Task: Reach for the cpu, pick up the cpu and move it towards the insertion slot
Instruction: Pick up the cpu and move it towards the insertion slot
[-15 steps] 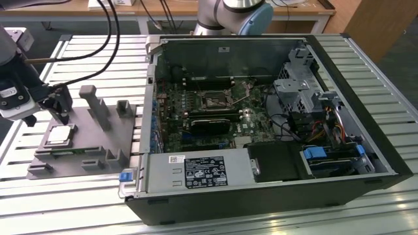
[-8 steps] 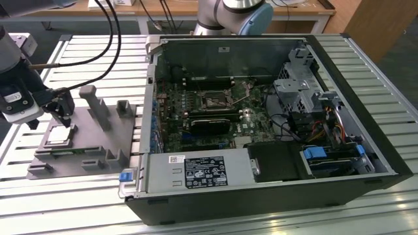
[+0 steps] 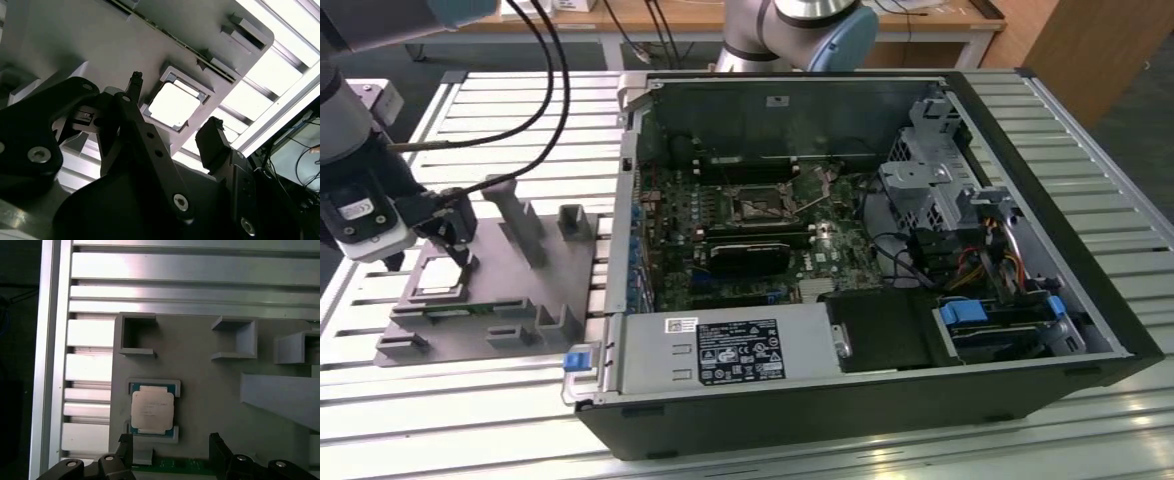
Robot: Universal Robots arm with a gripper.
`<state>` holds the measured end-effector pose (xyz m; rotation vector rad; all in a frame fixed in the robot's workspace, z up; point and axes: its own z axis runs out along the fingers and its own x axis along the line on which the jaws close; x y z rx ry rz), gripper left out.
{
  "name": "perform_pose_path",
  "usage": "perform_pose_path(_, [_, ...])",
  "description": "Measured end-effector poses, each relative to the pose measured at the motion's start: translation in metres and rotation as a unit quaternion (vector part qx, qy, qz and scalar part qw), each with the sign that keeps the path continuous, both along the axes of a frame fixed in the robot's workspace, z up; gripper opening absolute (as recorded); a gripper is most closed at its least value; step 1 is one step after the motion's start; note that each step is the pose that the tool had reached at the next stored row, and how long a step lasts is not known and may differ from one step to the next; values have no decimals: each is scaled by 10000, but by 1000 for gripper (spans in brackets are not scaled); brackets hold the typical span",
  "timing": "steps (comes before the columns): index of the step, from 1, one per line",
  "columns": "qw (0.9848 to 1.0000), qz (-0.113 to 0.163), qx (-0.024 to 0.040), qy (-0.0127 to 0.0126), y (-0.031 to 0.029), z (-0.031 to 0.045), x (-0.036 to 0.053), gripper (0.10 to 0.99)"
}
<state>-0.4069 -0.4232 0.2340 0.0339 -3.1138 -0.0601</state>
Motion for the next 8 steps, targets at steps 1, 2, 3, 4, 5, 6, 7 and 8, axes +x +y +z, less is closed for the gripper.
perform_pose_path(1, [10000,0,0,3,0,-14,0,706])
perform_pose_path(2, [10000,0,0,5,0,-29,0,706])
perform_pose_path(3, [10000,0,0,8,0,-46,0,706])
perform_pose_path(4, [10000,0,0,11,0,-62,0,706])
perform_pose_path(5, [10000,0,0,14,0,-78,0,706])
perform_pose_path(6, [10000,0,0,16,0,-96,0,706])
perform_pose_path(7, [10000,0,0,18,-1,-115,0,706])
perform_pose_path(8, [10000,0,0,22,-1,-133,0,706])
